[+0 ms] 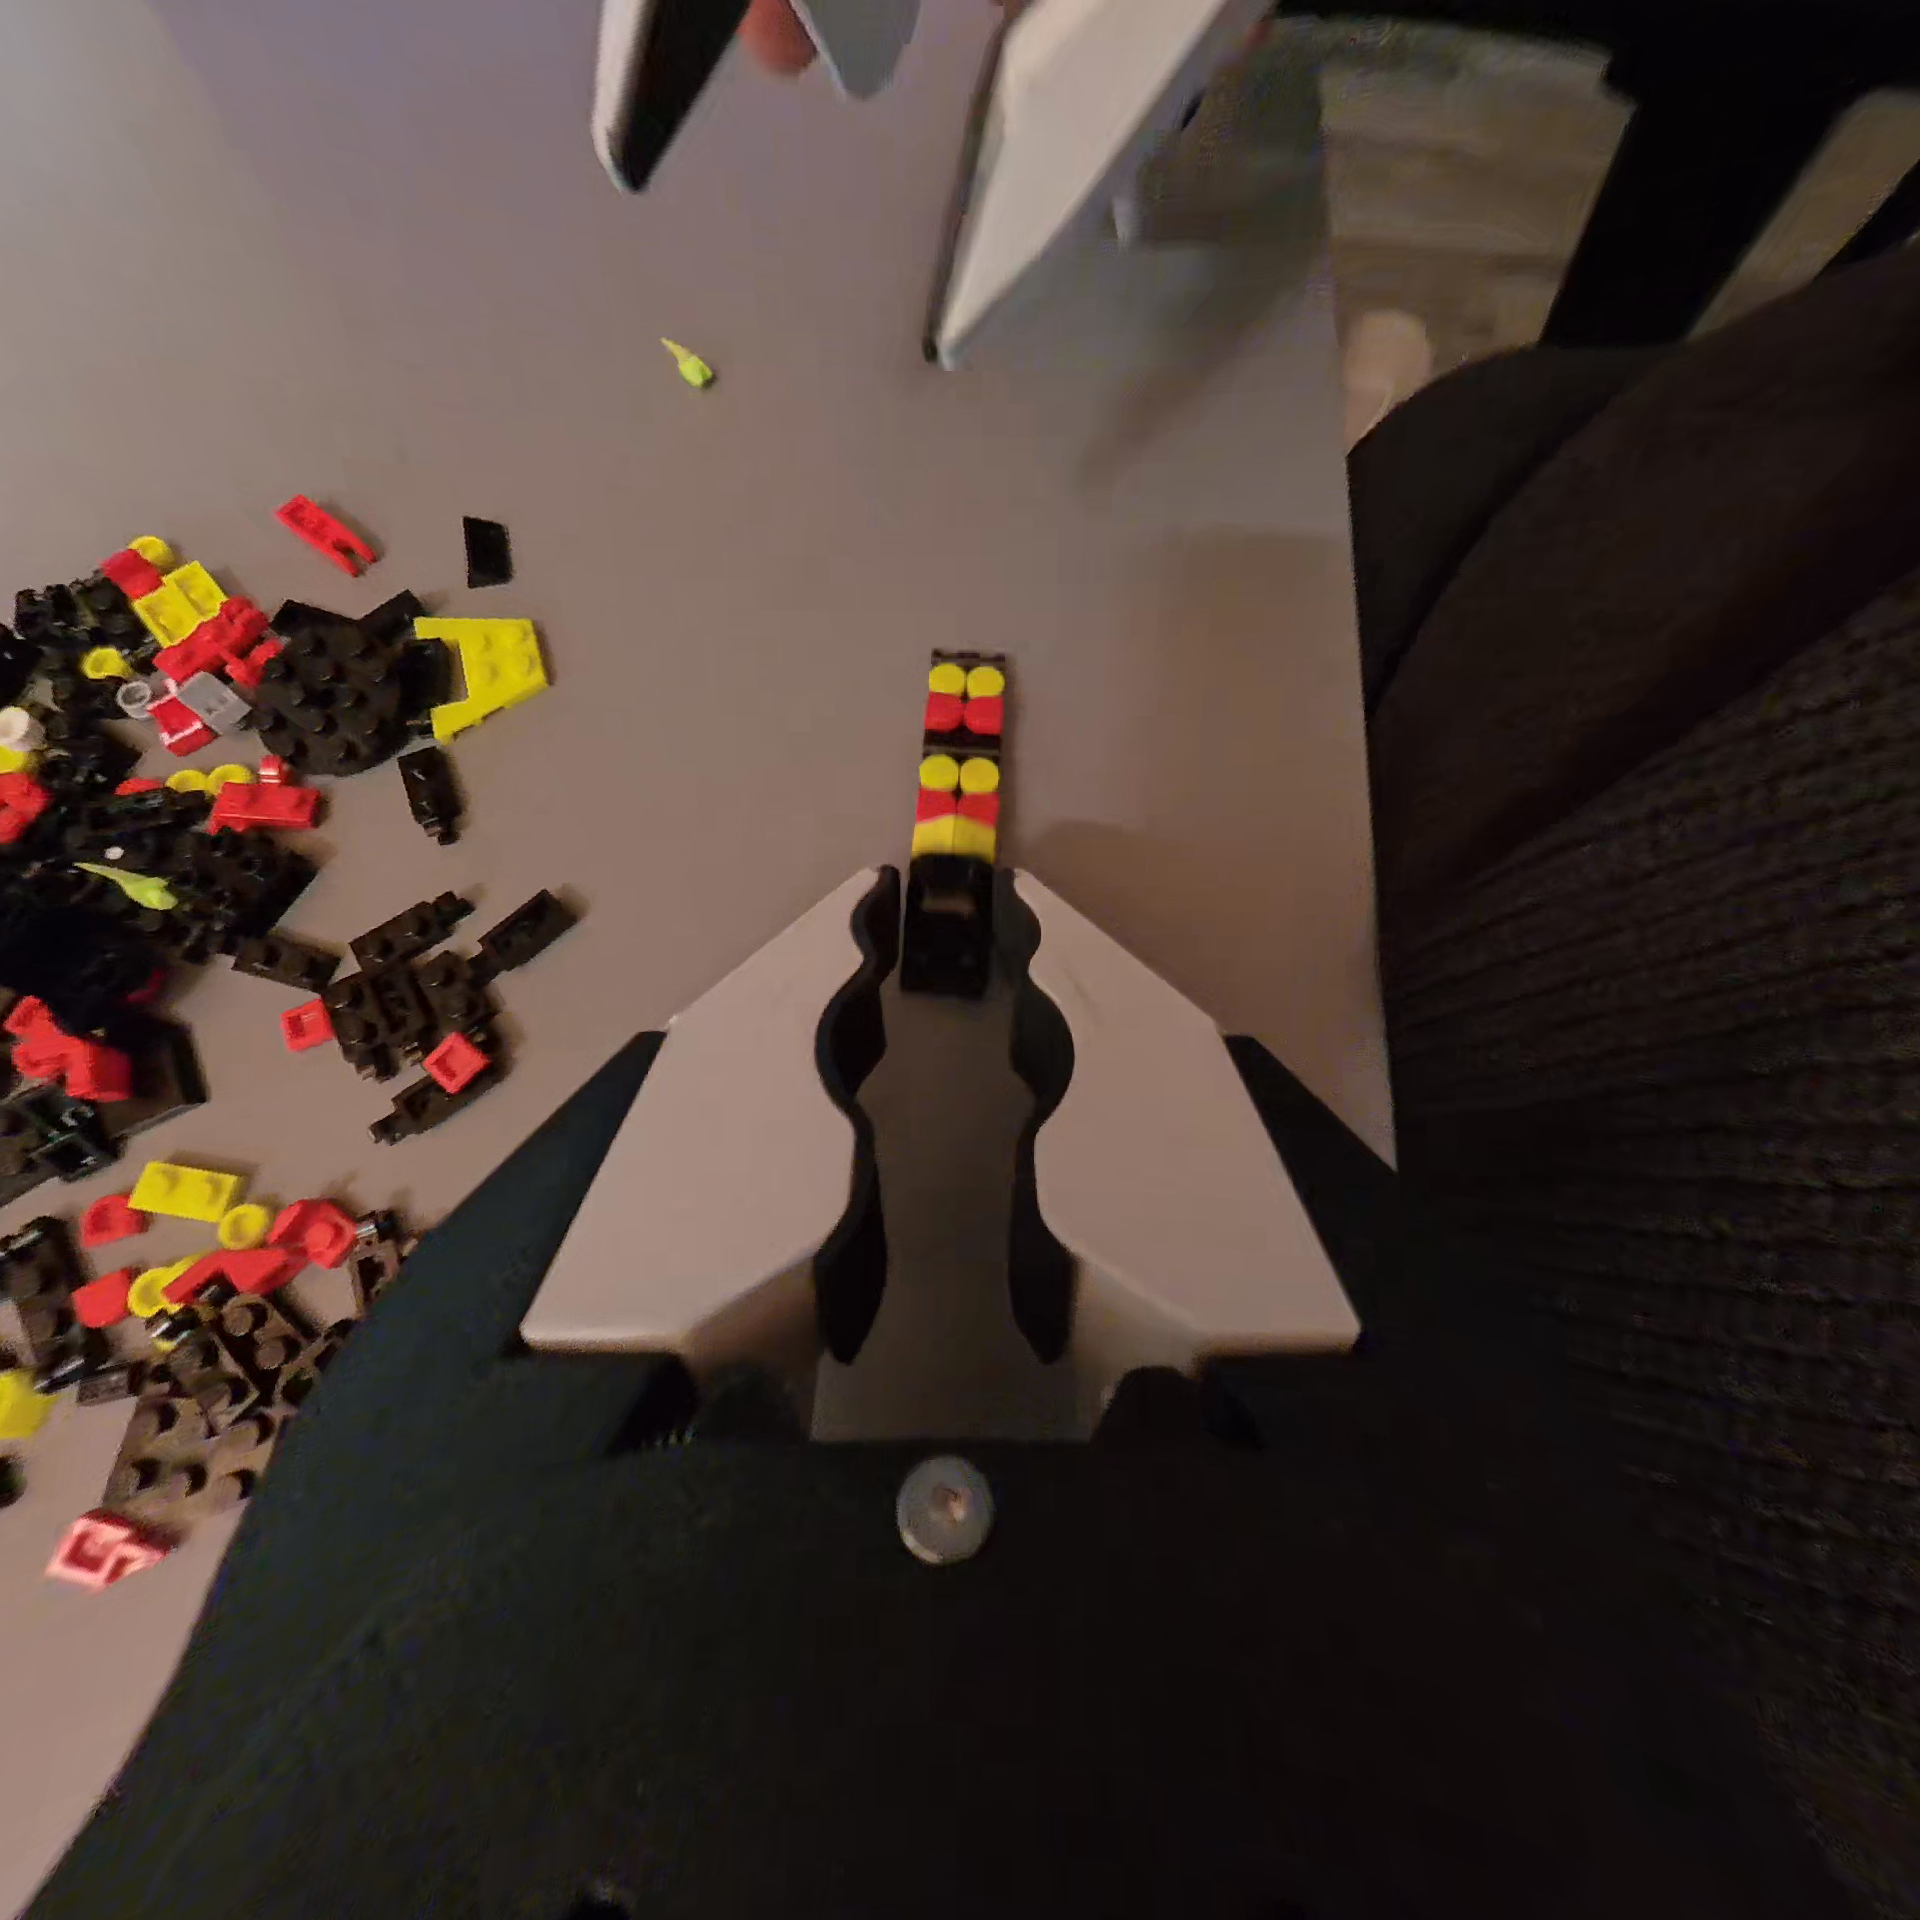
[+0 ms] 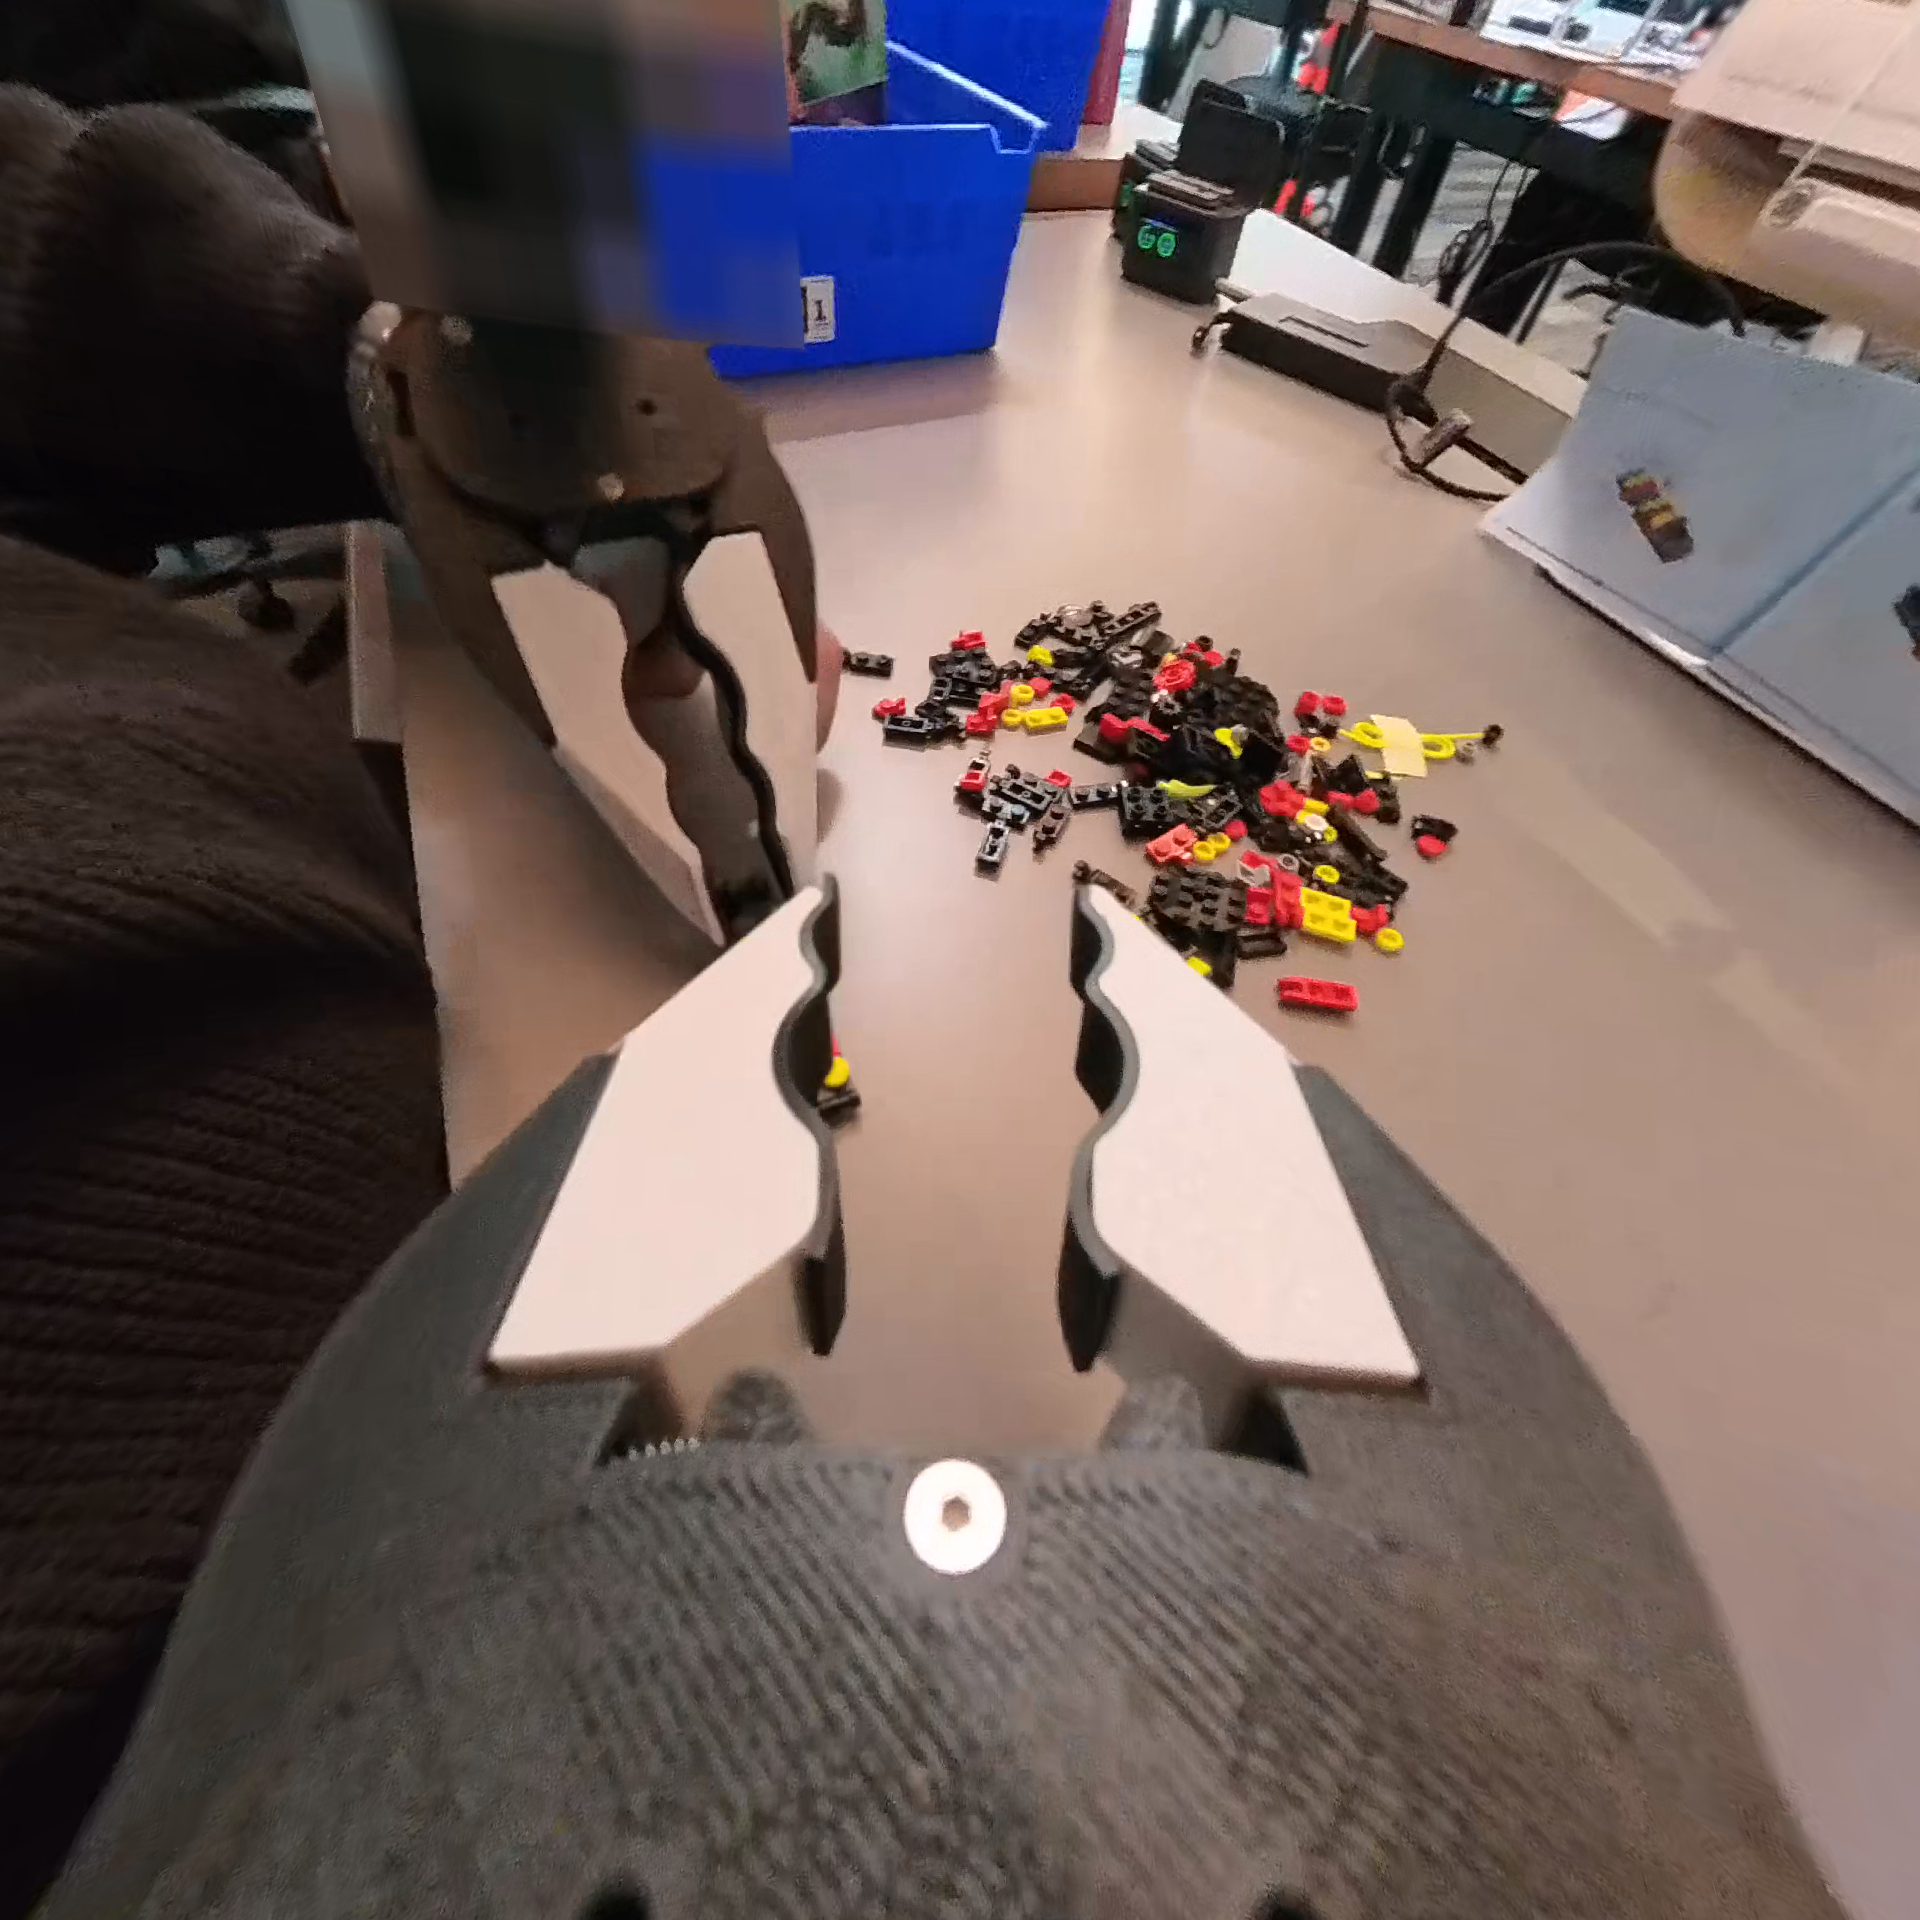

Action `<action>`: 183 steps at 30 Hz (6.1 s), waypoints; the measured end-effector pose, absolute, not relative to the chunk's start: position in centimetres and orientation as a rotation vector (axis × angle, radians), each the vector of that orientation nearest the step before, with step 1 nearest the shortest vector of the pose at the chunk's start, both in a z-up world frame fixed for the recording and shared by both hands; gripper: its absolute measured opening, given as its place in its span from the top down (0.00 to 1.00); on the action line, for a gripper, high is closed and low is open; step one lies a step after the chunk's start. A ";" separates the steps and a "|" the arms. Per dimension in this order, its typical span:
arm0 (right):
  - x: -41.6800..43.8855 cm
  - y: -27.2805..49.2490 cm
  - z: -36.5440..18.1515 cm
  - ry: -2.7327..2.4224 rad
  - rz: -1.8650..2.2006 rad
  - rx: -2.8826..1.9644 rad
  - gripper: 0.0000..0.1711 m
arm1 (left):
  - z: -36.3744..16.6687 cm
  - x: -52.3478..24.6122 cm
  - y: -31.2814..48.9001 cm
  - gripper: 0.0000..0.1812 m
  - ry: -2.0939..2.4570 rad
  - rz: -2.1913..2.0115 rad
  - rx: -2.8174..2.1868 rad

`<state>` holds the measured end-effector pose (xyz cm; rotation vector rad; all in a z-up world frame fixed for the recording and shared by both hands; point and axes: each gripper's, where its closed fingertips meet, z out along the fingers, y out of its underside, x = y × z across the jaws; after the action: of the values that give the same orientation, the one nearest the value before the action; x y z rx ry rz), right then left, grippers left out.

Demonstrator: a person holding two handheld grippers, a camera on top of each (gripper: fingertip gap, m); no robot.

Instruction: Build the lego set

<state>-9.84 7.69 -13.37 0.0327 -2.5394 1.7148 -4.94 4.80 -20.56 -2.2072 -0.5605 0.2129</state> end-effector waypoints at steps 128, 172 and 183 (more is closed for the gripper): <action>-11.7 8.6 -10.1 -2.416 1.998 -0.145 1.00 | -12.8 -10.2 2.1 1.00 -0.779 0.360 -1.620; -11.4 8.4 -11.1 -2.465 1.926 -0.105 1.00 | -13.5 -10.2 2.3 0.98 -0.779 0.367 -1.657; -11.4 8.4 -11.2 -2.468 1.918 -0.103 1.00 | -13.5 -10.3 2.3 0.98 -0.781 0.368 -1.657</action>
<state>-11.37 8.37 -11.24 -0.1027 -2.4684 1.9182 -10.25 2.32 -13.48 -1.6572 -0.7807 0.3680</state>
